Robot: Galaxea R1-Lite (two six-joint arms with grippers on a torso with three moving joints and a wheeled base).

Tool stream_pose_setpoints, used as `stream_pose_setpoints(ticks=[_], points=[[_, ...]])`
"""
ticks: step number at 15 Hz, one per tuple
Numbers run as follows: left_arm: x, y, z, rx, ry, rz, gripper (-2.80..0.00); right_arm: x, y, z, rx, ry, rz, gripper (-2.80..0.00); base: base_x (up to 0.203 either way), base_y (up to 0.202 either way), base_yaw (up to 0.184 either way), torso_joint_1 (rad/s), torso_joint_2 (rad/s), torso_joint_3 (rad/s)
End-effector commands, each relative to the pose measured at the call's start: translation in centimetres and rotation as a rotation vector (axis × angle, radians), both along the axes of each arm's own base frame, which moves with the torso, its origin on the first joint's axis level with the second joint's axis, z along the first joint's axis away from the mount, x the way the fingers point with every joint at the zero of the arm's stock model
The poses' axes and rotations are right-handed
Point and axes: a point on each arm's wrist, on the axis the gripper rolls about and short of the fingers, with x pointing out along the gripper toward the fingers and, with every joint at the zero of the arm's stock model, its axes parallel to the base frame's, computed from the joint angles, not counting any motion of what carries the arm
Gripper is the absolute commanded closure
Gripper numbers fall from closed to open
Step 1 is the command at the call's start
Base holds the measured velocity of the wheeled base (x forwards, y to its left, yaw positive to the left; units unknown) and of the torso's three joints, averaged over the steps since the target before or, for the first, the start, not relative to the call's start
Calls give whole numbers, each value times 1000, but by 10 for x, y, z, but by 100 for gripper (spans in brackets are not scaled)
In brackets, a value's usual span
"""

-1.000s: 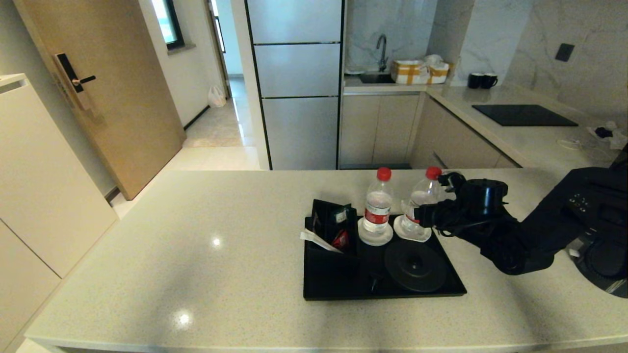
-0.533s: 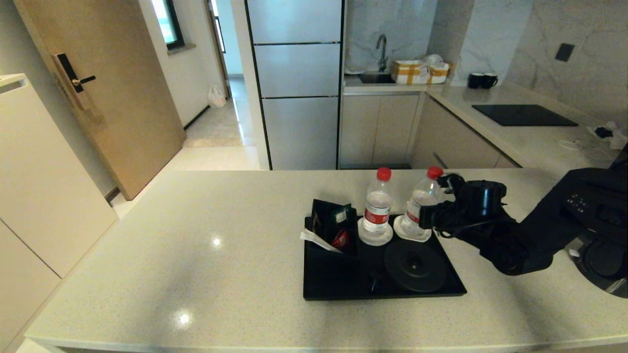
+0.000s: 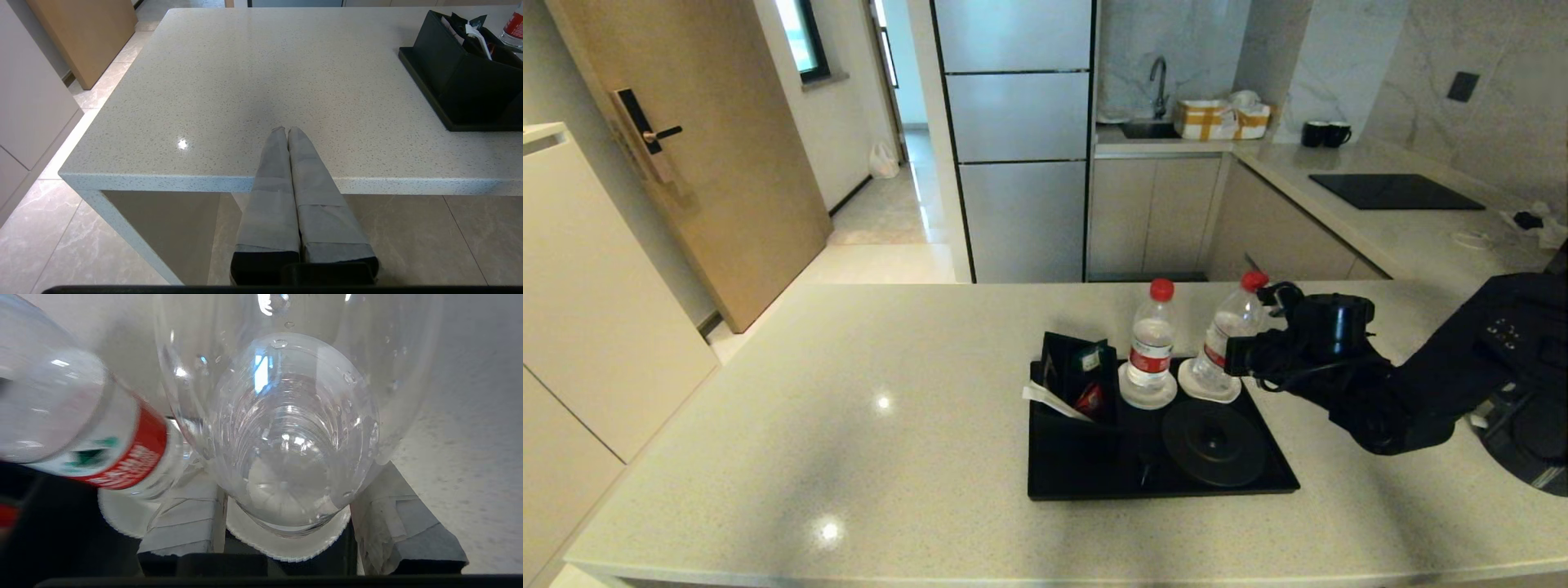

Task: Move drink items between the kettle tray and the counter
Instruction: Pick up the bottled water, then place it on the right

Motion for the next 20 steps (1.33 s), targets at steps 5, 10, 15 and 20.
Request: stream_pose_setpoints(ticks=[5, 10, 15, 20], points=[[0, 0, 0, 0, 0, 1, 0, -40, -6, 86, 11, -69, -2, 0, 0, 0, 0, 0, 0, 0], [0, 0, 0, 0, 1, 1, 0, -71, 12, 106, -9, -21, 30, 0, 0, 0, 0, 0, 0, 0], [0, 0, 0, 0, 1, 1, 0, -91, 26, 119, -10, -32, 71, 0, 0, 0, 0, 0, 0, 0], [0, 0, 0, 0, 2, 1, 0, -83, 26, 108, -29, -9, 34, 0, 0, 0, 0, 0, 0, 0]])
